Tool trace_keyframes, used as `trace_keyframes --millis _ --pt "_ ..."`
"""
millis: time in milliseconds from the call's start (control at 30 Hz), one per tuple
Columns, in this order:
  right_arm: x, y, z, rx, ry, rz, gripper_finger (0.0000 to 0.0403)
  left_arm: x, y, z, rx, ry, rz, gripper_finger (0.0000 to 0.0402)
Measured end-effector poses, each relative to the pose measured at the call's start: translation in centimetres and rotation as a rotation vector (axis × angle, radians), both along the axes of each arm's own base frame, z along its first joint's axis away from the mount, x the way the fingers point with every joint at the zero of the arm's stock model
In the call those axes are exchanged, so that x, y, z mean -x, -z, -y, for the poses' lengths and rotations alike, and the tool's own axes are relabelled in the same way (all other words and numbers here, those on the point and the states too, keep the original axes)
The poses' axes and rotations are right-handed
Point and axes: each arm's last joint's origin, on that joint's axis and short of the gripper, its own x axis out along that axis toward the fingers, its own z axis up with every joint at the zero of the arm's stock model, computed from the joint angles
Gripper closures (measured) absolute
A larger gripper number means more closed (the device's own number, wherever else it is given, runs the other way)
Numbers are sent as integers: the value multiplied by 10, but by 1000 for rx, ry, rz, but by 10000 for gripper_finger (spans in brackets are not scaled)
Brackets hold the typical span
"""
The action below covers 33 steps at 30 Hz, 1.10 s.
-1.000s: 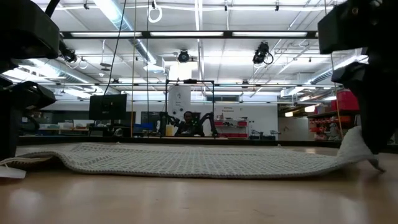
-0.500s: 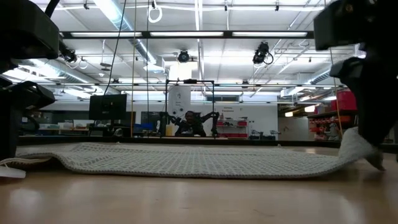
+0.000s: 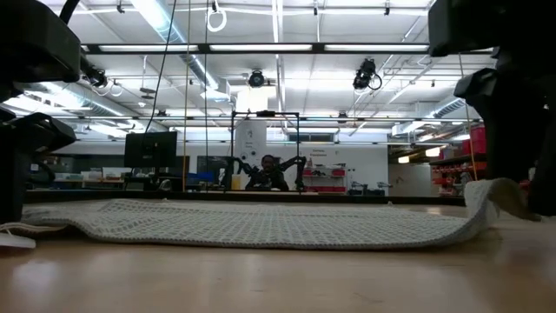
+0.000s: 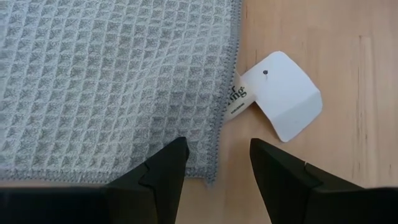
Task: Fold microfiber towels
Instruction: Fold the gray microfiber towel
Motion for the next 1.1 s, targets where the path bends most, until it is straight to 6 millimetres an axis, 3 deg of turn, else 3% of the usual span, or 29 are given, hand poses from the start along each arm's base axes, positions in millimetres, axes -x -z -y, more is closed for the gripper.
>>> trace_keyframes --millis 267,567,1100 --pt "-4 20 -3 32 -23 -38 229 0 0 0 -4 -2 1 209" --pt "-1 22 -7 54 -39 -39 390 0 0 0 1 -12 2 214" --pt "1 22 -6 67 -38 -56 401 -3 -5 7 28 12 16 199"
